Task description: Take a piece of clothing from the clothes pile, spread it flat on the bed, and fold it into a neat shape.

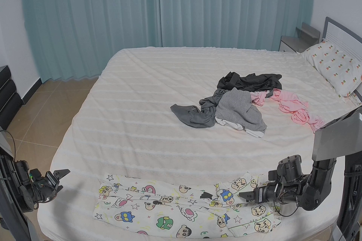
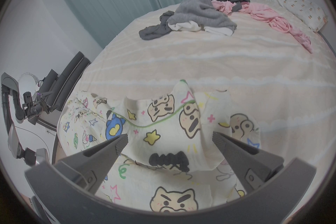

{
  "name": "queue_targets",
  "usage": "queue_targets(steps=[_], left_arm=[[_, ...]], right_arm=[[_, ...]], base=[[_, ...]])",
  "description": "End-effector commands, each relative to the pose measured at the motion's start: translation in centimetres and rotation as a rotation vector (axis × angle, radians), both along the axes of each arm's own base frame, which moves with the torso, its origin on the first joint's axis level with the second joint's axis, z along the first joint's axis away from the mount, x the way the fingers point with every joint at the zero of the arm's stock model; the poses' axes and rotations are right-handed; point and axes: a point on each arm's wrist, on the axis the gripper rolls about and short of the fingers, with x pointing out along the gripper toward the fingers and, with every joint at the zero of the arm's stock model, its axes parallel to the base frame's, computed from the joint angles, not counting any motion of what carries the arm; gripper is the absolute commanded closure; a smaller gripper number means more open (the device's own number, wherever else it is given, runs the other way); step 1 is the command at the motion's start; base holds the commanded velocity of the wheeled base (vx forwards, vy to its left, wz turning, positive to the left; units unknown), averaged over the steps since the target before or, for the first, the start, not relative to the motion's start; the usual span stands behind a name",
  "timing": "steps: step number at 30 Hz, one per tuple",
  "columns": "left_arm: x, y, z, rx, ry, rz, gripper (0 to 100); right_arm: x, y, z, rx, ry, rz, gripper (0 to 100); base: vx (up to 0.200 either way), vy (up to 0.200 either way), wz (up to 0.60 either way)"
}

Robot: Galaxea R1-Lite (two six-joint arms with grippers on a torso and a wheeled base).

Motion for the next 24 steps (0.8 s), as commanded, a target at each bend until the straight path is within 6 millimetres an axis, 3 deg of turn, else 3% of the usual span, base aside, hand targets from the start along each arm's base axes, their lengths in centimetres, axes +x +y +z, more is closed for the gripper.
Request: queue_targets(steps=[1, 2, 6, 24], left_arm=[[0.1, 0.1, 0.1, 0.008, -0.012, 0.001, 0], [0.1, 0.1, 0.1, 0.008, -0.012, 0.001, 0], [0.1, 0.1, 0.1, 0.009, -0.014, 0.001, 0], [0.1, 0.1, 0.1, 0.009, -0.014, 0.001, 0]], right_arm=[[-0.2, -0.1, -0.9, -0.002, 0.037, 0.007, 0], [-0.2, -0.1, -0.8, 0.005, 0.033, 0.003, 100], [-0.3, -0.3, -0.2, 0.019, 0.012, -0.002, 100], [-4.8, -2.3, 0.6, 0.016, 0.036, -0.022, 100]], base=[[0.0, 0.0, 0.0], [0.0, 0.0, 0.0], [0.0, 0.0, 0.0], [0.0, 0.0, 0.0]])
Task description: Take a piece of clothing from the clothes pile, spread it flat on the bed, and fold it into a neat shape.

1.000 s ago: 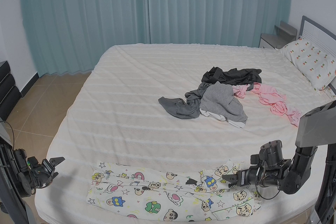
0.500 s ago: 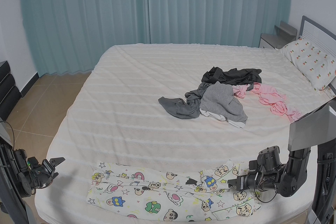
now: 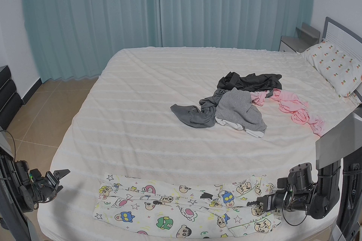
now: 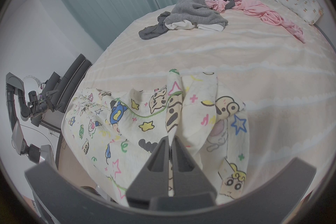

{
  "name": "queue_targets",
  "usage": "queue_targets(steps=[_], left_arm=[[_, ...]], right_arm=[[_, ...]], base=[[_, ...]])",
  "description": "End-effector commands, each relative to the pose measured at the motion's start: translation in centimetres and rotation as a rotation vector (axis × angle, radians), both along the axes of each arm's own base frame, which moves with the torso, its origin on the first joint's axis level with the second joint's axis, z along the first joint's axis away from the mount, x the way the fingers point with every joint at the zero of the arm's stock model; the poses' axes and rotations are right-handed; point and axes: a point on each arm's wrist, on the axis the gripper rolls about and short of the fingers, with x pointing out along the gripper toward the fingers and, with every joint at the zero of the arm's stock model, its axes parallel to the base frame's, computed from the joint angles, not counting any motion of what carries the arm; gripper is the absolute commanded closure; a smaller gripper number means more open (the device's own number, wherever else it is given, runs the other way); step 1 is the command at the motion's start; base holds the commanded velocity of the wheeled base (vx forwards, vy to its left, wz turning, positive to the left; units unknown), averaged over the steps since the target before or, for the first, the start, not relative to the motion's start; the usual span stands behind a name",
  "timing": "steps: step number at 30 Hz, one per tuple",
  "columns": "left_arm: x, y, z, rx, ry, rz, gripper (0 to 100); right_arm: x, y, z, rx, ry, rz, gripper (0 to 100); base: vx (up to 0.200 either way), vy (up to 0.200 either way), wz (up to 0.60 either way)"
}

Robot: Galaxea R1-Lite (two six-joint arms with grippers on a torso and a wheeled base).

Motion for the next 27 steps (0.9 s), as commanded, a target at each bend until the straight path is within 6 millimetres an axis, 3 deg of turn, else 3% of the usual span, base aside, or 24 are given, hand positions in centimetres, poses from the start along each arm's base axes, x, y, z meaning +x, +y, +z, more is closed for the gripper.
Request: queue_targets(steps=[1, 10, 11, 15, 16, 21, 26, 27], left_arm=[[0.1, 0.1, 0.1, 0.009, -0.013, 0.001, 0], [0.1, 0.1, 0.1, 0.01, -0.014, 0.001, 0], [0.2, -0.1, 0.2, 0.014, -0.016, -0.007, 0], [0.5, -0.4, 0.3, 0.021, -0.022, -0.024, 0], [2.0, -2.4, 0.9, 0.08, -0.032, -0.069, 0], [6.3, -5.1, 2.7, 0.175, -0.181, -0.167, 0], [9.3, -8.8, 2.7, 0.16, -0.17, -0.317, 0], [10.7, -10.0, 2.6, 0.152, -0.131, -0.354, 0]], right_arm=[[-1.0, -0.3, -0.2, -0.004, 0.045, -0.012, 100], [-1.4, -0.5, -0.9, -0.018, 0.106, -0.027, 100], [-1.3, -0.4, -0.5, 0.002, 0.099, -0.049, 0], [-1.2, -0.5, -0.1, 0.02, 0.087, -0.065, 0], [-1.0, -0.9, 0.6, 0.058, 0.074, -0.125, 0], [-0.5, -1.8, 2.5, 0.14, 0.014, -0.229, 0], [-0.4, -2.2, 4.6, 0.254, -0.044, -0.33, 0], [-0.5, -2.3, 5.4, 0.296, -0.064, -0.364, 0]], base=[[0.0, 0.0, 0.0], [0.0, 0.0, 0.0], [0.0, 0.0, 0.0], [0.0, 0.0, 0.0], [0.0, 0.0, 0.0], [0.0, 0.0, 0.0], [0.0, 0.0, 0.0], [0.0, 0.0, 0.0]])
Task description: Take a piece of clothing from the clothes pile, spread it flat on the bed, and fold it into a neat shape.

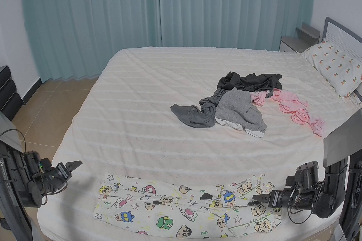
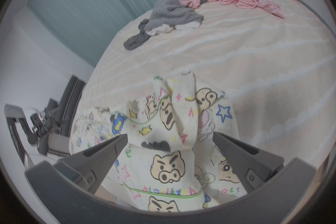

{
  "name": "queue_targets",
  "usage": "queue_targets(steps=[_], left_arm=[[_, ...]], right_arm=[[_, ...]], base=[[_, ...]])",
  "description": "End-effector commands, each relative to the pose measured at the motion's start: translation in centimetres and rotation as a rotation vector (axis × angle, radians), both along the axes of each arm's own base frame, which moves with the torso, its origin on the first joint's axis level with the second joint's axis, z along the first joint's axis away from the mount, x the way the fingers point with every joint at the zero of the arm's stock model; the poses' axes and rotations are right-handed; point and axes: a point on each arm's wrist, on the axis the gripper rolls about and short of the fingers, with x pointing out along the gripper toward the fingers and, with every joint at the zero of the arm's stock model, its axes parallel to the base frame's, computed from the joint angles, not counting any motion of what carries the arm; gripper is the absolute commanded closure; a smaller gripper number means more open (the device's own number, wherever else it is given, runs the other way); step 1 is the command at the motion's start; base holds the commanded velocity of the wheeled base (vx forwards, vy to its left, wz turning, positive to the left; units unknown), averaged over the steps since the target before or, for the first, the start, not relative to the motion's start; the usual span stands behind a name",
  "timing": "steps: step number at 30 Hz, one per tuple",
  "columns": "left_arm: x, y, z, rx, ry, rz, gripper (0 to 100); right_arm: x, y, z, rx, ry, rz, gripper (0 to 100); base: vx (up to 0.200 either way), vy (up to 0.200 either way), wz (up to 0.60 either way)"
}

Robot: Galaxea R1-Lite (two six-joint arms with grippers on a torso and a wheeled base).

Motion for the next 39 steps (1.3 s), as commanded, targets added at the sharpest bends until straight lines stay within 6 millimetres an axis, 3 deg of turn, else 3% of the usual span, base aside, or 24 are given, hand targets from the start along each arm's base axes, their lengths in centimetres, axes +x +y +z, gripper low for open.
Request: queue_targets(steps=[1, 2, 4, 5, 6, 22, 35, 36, 39], left_arm=[[5.3, -5.3, 1.5, 0.036, -0.036, -0.178, 0], [6.6, -5.8, 1.3, 0.047, -0.001, -0.188, 0], [6.6, -5.8, 1.3, 0.047, -0.001, -0.188, 0], [8.3, -5.7, 0.8, 0.099, 0.043, -0.224, 0], [8.4, -5.7, 0.6, 0.11, 0.052, -0.231, 0], [6.9, -6.4, -2.4, 0.257, 0.212, -0.359, 0], [5.4, -6.9, -2.8, 0.3, 0.253, -0.394, 0], [5.5, -6.8, -2.8, 0.302, 0.249, -0.391, 100], [5.5, -6.7, -2.8, 0.299, 0.251, -0.387, 100]], right_arm=[[-0.2, -1.0, 3.9, 0.142, -0.119, -0.155, 0], [-0.3, -1.1, 4.3, 0.154, -0.119, -0.179, 0], [-0.3, -1.1, 4.3, 0.154, -0.119, -0.179, 0], [-0.9, -1.2, 4.7, 0.145, -0.095, -0.196, 0], [-0.9, -1.2, 4.7, 0.144, -0.095, -0.2, 0], [-1.0, -1.3, 4.9, 0.133, -0.107, -0.223, 0], [-1.0, -1.2, 4.7, 0.129, -0.096, -0.218, 0], [-1.0, -1.2, 4.7, 0.129, -0.096, -0.218, 0], [-1.0, -1.2, 4.7, 0.129, -0.096, -0.218, 0]], base=[[0.0, 0.0, 0.0], [0.0, 0.0, 0.0], [0.0, 0.0, 0.0], [0.0, 0.0, 0.0], [0.0, 0.0, 0.0], [0.0, 0.0, 0.0], [0.0, 0.0, 0.0], [0.0, 0.0, 0.0], [0.0, 0.0, 0.0]])
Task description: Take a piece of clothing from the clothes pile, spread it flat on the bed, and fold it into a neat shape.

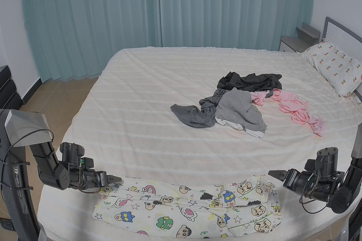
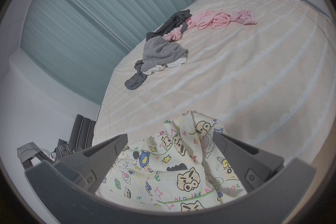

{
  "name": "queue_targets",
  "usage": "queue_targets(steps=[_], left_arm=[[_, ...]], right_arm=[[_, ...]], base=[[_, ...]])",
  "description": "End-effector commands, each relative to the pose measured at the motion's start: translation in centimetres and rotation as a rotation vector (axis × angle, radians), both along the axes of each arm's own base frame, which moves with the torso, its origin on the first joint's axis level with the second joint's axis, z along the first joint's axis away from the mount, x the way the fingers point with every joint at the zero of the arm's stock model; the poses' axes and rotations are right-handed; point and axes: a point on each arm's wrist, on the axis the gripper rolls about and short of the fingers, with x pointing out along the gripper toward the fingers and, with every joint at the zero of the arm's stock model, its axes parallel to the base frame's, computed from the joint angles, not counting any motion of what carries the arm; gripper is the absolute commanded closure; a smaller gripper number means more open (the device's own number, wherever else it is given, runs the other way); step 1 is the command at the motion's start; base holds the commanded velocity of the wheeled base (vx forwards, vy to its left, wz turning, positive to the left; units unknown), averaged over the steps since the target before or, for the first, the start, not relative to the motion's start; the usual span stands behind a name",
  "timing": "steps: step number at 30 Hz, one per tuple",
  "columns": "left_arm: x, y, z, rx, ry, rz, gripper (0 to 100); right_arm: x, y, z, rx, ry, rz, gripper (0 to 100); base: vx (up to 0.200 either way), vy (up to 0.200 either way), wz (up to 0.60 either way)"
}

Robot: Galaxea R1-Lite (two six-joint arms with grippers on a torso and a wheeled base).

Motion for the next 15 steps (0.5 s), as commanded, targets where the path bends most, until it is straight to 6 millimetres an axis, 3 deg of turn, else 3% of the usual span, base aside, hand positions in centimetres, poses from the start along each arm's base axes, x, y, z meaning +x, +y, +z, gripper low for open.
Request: queue_targets(steps=[1, 10, 15], left_arm=[[-0.1, 0.1, 0.0, -0.001, 0.001, 0.005, 100], [0.1, 0.2, 0.9, -0.001, -0.048, 0.009, 100], [0.7, 0.2, 3.2, -0.009, -0.16, 0.021, 100]], right_arm=[[-0.4, -0.1, -0.2, -0.004, 0.02, 0.002, 0], [-0.4, -0.1, -0.3, -0.004, 0.022, 0.0, 0], [-0.4, -0.1, -0.4, -0.004, 0.028, 0.002, 0]], base=[[0.0, 0.0, 0.0], [0.0, 0.0, 0.0], [0.0, 0.0, 0.0]])
